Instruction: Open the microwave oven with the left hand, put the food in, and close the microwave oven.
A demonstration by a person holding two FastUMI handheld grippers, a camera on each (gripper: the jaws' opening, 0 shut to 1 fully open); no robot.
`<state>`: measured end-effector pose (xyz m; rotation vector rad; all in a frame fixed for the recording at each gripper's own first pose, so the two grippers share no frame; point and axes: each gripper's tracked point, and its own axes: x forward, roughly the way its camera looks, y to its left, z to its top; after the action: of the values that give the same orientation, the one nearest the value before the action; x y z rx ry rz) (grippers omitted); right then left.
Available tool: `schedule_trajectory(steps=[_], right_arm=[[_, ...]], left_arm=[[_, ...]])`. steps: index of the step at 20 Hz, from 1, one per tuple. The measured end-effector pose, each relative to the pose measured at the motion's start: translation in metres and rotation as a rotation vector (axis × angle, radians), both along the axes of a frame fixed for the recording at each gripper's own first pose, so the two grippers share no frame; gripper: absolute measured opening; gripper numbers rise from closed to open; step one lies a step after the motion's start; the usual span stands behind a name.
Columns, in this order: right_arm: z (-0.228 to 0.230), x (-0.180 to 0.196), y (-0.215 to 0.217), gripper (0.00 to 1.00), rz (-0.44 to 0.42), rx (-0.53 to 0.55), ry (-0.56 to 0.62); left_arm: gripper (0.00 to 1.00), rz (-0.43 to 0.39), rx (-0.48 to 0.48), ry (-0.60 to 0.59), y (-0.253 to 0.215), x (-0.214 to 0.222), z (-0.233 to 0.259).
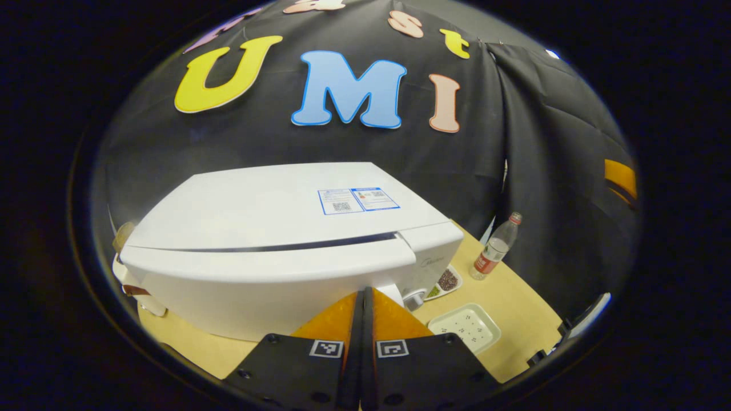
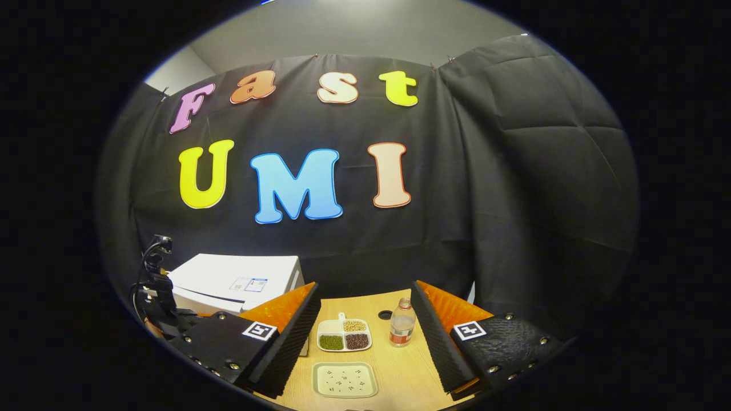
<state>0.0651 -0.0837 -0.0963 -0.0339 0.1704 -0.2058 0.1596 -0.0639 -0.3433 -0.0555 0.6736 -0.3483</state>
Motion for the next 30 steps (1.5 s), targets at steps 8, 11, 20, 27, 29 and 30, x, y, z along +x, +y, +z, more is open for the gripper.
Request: schedule_trajectory(steps=[8,11,20,27,29,30], right_arm=[[-0.002,0.002,0.011,0.96,0.032,0.000,0.007],[-0.001,0.000,0.014,0.96,0.037,-0.006,0.003],[0.000,-0.016,0.024,0.96,0.059,-0.008,0.013],[0.012,-0.025,0.047,0.96,0.089,-0.020,-0.013],[0.020,-0.023,0.059,0.96,0.103,-0.014,-0.027],[0.024,-0.023,0.066,0.96,0.112,-0.012,-0.035]], left_arm=[[0.07,-0.005,0.001,-0.020,0.001,0.003,0.000],[0.07,-0.008,0.005,-0.022,0.001,0.003,-0.001],[0.08,-0.010,0.016,-0.025,0.002,0.008,-0.002],[0.02,0.054,-0.013,-0.188,0.026,0.000,0.092],[0.02,0.111,-0.004,-0.279,0.052,-0.007,0.141],[0.03,0.124,-0.029,-0.316,0.060,-0.018,0.171]])
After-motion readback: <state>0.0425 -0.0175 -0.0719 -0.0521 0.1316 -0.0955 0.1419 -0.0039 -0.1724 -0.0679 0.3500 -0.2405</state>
